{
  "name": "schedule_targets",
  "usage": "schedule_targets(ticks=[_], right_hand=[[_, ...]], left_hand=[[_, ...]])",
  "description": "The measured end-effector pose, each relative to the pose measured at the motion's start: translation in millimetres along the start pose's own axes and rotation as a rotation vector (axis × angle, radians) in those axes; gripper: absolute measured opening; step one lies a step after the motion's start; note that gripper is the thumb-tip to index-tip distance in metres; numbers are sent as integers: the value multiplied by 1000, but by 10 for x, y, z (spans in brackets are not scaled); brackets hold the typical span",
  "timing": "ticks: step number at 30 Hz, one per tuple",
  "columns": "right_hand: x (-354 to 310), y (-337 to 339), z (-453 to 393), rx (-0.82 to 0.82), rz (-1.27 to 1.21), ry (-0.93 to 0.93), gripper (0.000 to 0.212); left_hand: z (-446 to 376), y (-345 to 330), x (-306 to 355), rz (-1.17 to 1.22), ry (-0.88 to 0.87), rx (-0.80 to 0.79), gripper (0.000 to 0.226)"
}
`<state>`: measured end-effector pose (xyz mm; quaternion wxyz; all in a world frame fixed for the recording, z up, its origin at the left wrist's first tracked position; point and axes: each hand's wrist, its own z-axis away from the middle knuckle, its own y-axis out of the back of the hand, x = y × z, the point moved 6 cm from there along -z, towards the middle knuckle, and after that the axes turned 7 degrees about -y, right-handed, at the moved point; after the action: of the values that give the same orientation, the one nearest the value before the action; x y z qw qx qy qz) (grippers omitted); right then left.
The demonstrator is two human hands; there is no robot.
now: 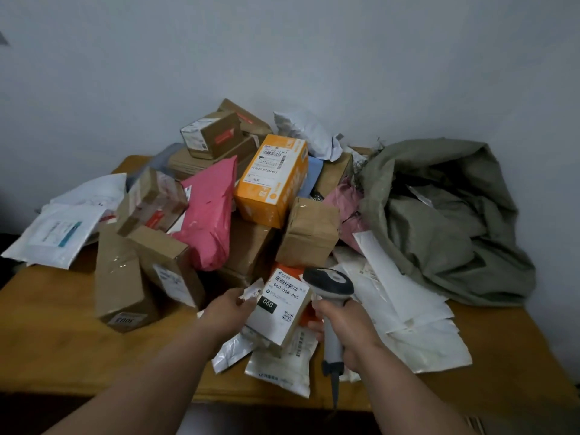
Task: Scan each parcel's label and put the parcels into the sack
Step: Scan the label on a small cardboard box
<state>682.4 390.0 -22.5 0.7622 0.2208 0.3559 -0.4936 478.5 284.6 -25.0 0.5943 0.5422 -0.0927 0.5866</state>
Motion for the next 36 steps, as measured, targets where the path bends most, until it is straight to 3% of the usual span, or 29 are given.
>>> schedule_targets(ticks=[6,12,16,19,23,28,36], right_hand=[[270,-105,-97,-58,-17,-94,8],[322,-56,-50,-59,-64,-72,9],[129,16,113,-109,-106,2,9],[-52,53,234,-133,-85,53,9],[-279,178,421,-100,-52,138,14],[-566,203,805,-83,32,271,20],[-788,-73,1171,-109,76,358,23]], left_hand=[[25,-388,-185,317,161,-47,44],[138,-479,-185,618,205,-58,28],[234,-400,-85,688,139,-165,65],[302,-315,-16,745,92,-129,83],[347,-215,118,883,8,-91,76],[371,-70,346,869,-95,-105,64],[373,130,450,907,-158,-74,85]])
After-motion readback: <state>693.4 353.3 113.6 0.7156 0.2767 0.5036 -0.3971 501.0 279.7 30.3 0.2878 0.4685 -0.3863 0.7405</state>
